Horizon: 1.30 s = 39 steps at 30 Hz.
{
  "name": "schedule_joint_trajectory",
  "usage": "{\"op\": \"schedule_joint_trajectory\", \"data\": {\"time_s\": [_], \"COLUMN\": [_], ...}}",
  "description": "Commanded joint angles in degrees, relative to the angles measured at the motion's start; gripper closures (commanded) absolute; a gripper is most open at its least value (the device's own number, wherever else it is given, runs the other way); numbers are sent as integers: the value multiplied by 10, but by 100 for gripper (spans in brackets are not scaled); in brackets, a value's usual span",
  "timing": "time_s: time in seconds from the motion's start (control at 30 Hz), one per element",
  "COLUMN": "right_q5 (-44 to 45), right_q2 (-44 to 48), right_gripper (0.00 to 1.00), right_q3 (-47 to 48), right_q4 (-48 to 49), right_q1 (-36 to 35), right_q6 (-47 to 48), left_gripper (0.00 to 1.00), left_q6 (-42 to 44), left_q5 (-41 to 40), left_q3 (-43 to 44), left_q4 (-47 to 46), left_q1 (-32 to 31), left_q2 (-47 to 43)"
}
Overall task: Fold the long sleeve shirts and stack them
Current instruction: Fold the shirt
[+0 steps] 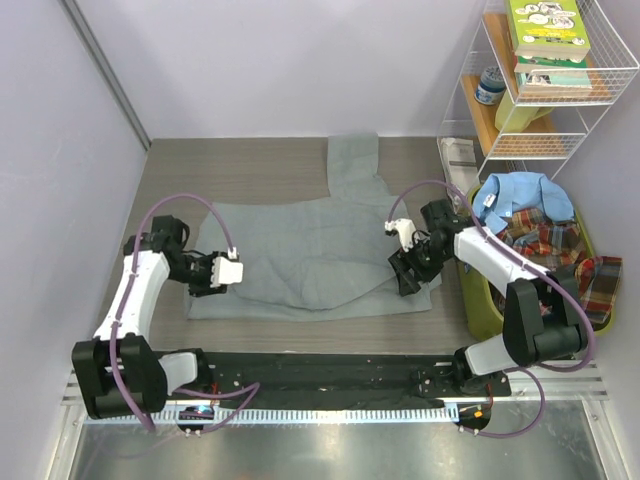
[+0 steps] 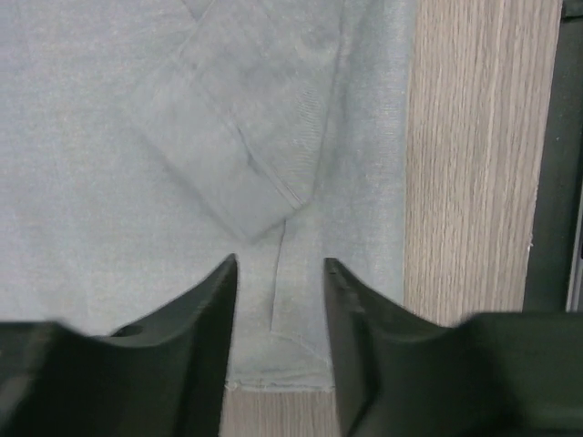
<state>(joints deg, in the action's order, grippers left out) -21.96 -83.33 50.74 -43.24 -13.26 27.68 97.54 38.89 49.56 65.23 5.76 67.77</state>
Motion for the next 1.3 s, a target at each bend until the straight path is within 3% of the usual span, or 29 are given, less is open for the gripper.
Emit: {"op": "schedule_joint_trajectory", "data": {"time_s": [0.0,0.1,0.13,0.23,0.37,0.53,0.67,0.97,1.07,1.27], "right_q5": [-78,-116,-128,-133,-134,-128,-128,-149,-154,-167], "right_q2": [40,36,25,-30,-108,-177,-214,-276,-294,-317], "right_gripper": [28,31,32,42,49,49,45,43,44,46], "right_q3": [60,94,102,149,210,248,269,313,327,336], "right_q4": [-107,-96,-84,-55,-27,6,42,99,116,146], "right_q1": [-1,0,-2,-18,-39,-71,-98,-137,-151,-170], "right_q6": [74,49,36,-7,-56,-104,-122,-165,-183,-211], "left_gripper": [52,50,36,30,31,26,22,19,17,16], "left_q6": [-64,-169,-246,-402,-541,-619,-588,-316,-230,-141], "left_q5": [23,57,77,83,-20,-95,-58,19,11,-7], "left_q3": [62,99,105,119,162,252,268,246,228,208], "left_q4": [36,44,29,-74,-170,-177,-162,-71,-66,-70], "left_q1": [16,16,16,-4,-107,-181,-189,-204,-217,-237], "left_q2": [14,37,41,62,125,250,294,293,285,297]}}
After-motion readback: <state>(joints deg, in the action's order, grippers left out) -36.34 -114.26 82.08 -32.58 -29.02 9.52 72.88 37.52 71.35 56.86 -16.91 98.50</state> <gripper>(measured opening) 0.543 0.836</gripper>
